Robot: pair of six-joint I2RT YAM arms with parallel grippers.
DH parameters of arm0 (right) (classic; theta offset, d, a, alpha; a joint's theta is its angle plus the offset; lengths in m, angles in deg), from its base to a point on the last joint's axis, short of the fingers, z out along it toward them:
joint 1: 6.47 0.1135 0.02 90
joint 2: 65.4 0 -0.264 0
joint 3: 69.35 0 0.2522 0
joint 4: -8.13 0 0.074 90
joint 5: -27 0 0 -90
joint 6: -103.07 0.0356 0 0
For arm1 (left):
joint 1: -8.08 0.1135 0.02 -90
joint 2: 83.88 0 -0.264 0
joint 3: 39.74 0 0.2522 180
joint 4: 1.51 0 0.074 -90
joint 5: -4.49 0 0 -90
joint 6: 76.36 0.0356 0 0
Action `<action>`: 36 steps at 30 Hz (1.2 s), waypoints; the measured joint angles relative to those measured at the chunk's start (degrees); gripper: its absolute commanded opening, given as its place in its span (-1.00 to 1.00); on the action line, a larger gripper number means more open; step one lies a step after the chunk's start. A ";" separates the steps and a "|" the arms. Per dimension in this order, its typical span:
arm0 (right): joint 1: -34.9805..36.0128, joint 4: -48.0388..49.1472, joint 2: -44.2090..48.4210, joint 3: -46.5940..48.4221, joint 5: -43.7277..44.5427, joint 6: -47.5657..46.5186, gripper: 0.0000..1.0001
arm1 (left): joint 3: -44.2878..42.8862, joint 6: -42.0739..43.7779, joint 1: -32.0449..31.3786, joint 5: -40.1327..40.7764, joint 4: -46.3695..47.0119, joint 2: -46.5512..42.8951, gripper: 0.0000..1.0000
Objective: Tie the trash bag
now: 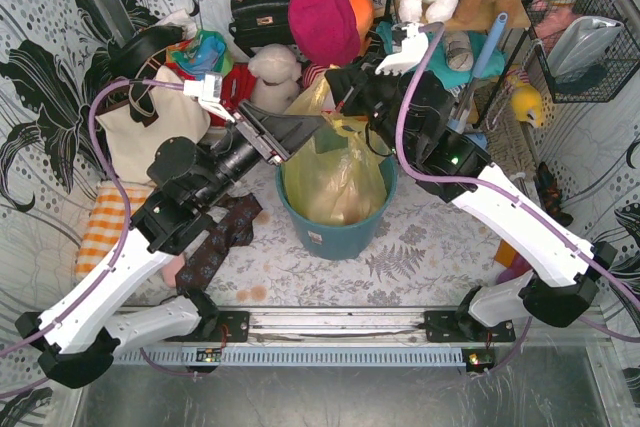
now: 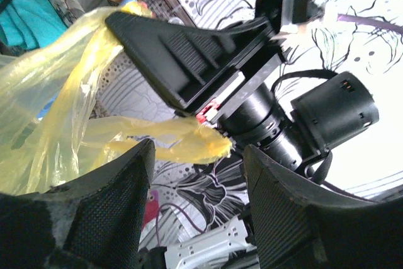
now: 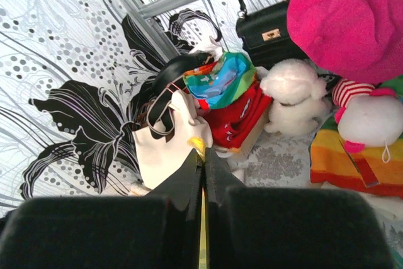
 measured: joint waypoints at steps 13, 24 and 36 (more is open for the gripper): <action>-2.12 0.63 1.81 -6.19 -1.64 3.80 -1.00 | -2.64 -1.07 -1.95 9.20 -0.81 2.64 0.35; -2.45 1.75 2.58 -6.88 -1.64 3.80 -1.00 | -3.54 -2.08 -4.94 11.96 -5.07 3.19 0.38; -2.45 3.02 2.58 -7.87 -1.64 3.80 -1.00 | -4.57 -2.08 -7.13 11.47 -6.71 4.66 0.38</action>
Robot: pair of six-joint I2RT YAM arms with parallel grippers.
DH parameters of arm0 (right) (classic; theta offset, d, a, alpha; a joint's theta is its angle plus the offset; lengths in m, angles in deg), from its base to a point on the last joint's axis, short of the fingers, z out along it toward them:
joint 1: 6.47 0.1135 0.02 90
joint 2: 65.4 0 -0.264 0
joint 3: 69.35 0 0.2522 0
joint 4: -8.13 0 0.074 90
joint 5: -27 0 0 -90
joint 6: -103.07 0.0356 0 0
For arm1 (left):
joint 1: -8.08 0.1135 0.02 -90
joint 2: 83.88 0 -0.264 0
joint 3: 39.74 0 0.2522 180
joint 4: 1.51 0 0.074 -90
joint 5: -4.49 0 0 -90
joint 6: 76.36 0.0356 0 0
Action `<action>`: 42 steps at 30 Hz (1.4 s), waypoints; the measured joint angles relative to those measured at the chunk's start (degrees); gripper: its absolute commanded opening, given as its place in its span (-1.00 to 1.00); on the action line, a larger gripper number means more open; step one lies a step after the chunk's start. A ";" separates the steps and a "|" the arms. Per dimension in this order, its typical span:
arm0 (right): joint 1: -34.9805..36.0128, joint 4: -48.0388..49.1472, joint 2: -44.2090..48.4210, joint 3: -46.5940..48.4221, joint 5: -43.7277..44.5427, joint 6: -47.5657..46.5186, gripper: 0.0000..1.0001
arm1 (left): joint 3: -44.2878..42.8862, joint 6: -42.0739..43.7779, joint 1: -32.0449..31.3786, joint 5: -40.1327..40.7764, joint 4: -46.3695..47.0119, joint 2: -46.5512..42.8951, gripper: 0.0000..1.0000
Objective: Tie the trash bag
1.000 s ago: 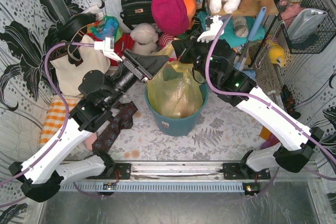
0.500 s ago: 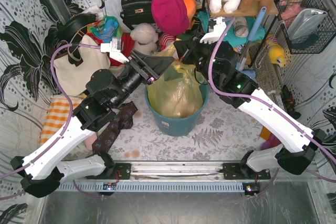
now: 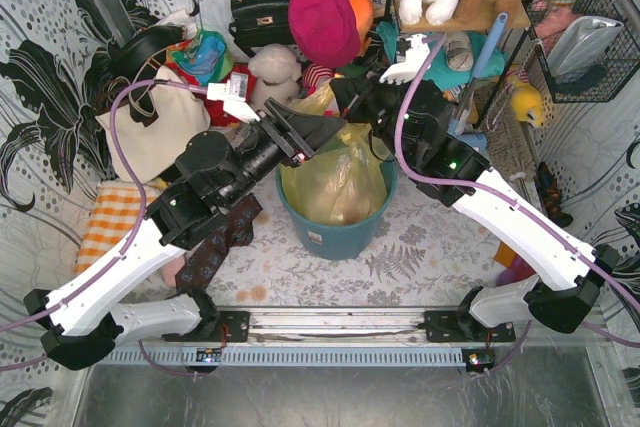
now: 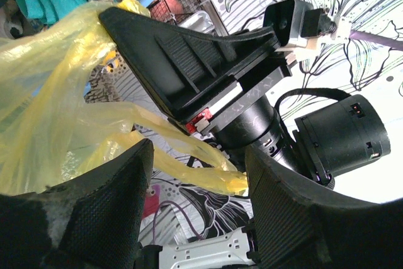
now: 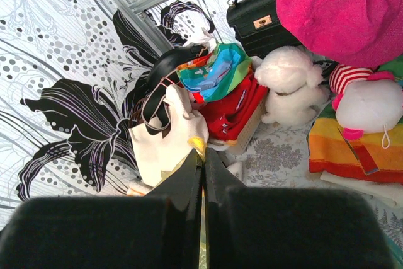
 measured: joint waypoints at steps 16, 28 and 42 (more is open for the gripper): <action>-0.33 0.68 0.11 -0.90 0.00 0.04 -1.00 | -1.88 0.81 -3.34 0.11 -0.61 2.14 -0.18; -0.33 0.85 0.76 -1.03 0.00 0.20 -1.00 | -2.10 1.49 -3.41 0.70 -1.29 2.12 -1.00; -0.33 1.36 0.72 -0.15 -6.71 -0.09 -1.00 | -7.98 17.25 -3.41 -1.81 -0.46 1.51 -1.00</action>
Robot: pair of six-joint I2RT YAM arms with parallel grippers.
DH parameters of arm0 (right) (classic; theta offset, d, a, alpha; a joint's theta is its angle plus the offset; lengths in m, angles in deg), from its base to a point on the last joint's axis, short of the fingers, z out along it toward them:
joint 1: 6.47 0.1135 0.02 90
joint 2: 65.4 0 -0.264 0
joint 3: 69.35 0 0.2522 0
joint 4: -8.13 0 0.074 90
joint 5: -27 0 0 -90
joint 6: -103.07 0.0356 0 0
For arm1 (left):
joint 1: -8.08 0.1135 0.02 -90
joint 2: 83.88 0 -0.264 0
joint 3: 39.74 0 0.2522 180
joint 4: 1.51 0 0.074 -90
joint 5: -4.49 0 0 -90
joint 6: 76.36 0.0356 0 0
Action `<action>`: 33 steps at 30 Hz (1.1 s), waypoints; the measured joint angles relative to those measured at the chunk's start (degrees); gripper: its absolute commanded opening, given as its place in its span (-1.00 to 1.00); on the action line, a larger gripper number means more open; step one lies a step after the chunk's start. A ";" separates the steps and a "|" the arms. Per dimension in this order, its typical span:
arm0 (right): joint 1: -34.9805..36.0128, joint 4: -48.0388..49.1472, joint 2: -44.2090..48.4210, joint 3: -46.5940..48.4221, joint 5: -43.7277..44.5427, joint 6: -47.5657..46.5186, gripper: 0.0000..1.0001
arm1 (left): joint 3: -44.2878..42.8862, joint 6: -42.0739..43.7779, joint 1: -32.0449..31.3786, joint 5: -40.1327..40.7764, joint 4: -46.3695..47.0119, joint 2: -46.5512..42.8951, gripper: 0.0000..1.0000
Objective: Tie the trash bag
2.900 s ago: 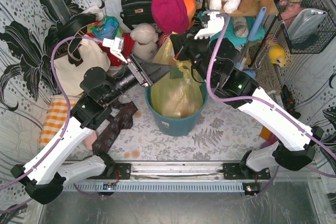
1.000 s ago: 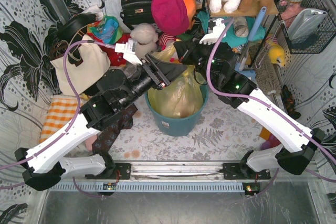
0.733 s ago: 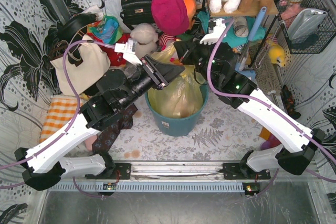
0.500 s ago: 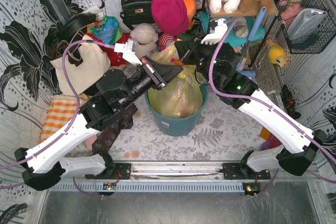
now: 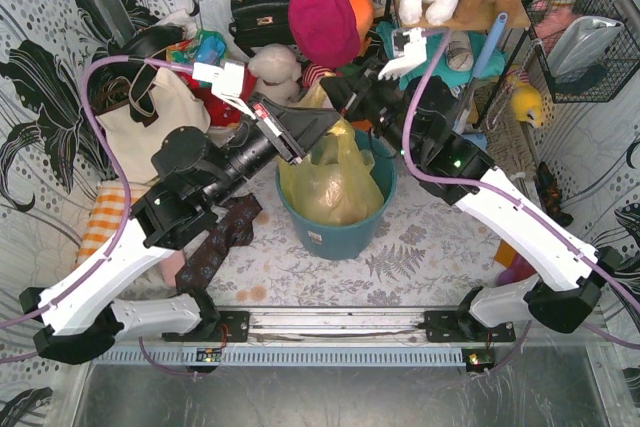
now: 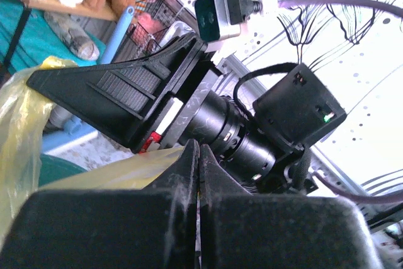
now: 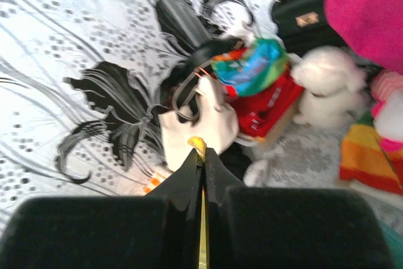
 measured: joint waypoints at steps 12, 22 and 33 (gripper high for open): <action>-0.04 -1.57 -14.56 29.90 -18.60 -0.22 -1.00 | -15.21 12.94 -0.02 -18.53 8.00 7.96 -1.00; -0.11 -4.00 -18.73 35.47 -25.86 -0.15 -1.00 | -22.01 15.91 -0.02 -25.94 12.63 14.82 -1.00; -9.84 1.81 -16.04 18.84 -35.34 4.96 -1.00 | -12.39 22.10 0.02 -32.28 17.62 16.06 -1.00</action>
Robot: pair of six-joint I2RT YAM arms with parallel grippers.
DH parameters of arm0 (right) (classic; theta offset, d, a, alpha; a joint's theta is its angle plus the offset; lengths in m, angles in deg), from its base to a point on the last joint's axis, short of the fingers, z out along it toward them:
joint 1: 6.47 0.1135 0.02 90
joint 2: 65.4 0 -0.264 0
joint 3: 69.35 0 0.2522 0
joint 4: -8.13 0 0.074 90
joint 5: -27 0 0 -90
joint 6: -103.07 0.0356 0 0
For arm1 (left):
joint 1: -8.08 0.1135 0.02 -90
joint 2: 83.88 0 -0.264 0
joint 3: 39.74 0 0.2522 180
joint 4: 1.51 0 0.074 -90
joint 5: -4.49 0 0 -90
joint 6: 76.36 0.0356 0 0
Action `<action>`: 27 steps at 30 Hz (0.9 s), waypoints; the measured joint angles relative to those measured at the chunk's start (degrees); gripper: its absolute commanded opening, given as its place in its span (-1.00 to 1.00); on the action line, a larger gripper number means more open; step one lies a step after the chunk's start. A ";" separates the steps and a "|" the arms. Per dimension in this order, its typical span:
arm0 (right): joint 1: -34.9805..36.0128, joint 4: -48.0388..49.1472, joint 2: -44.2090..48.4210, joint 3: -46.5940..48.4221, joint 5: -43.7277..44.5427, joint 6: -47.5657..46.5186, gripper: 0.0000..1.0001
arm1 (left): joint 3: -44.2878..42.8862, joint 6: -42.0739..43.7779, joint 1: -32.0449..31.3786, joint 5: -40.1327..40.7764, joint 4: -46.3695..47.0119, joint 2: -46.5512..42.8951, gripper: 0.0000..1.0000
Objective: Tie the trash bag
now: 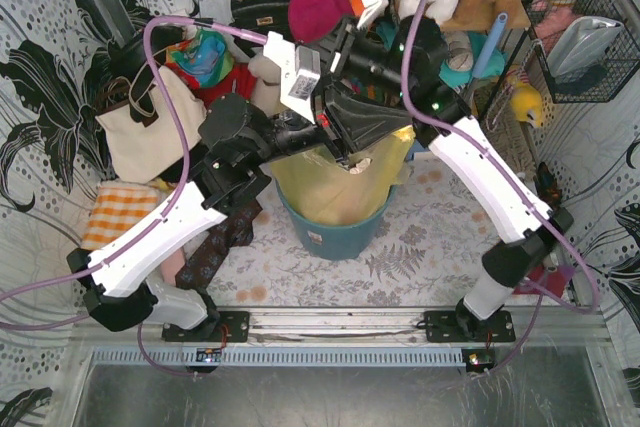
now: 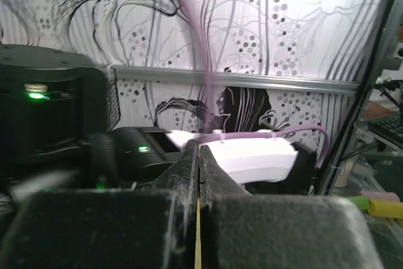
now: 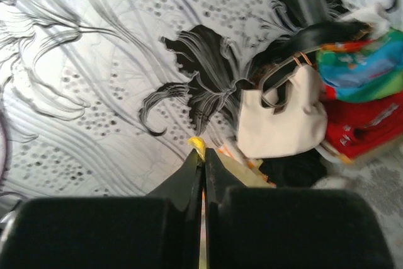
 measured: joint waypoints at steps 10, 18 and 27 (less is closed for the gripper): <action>-1.51 -0.28 -18.69 33.59 -22.10 6.75 -1.00 | -9.92 3.85 0.04 -7.76 4.39 4.85 -1.00; -1.51 5.16 -23.28 37.51 -30.97 15.74 -1.00 | -12.37 7.02 0.04 -3.65 6.43 6.64 -1.00; -1.64 -3.13 -17.73 23.12 -24.41 7.32 -1.00 | 7.32 9.64 0.04 1.66 7.98 -0.74 -1.00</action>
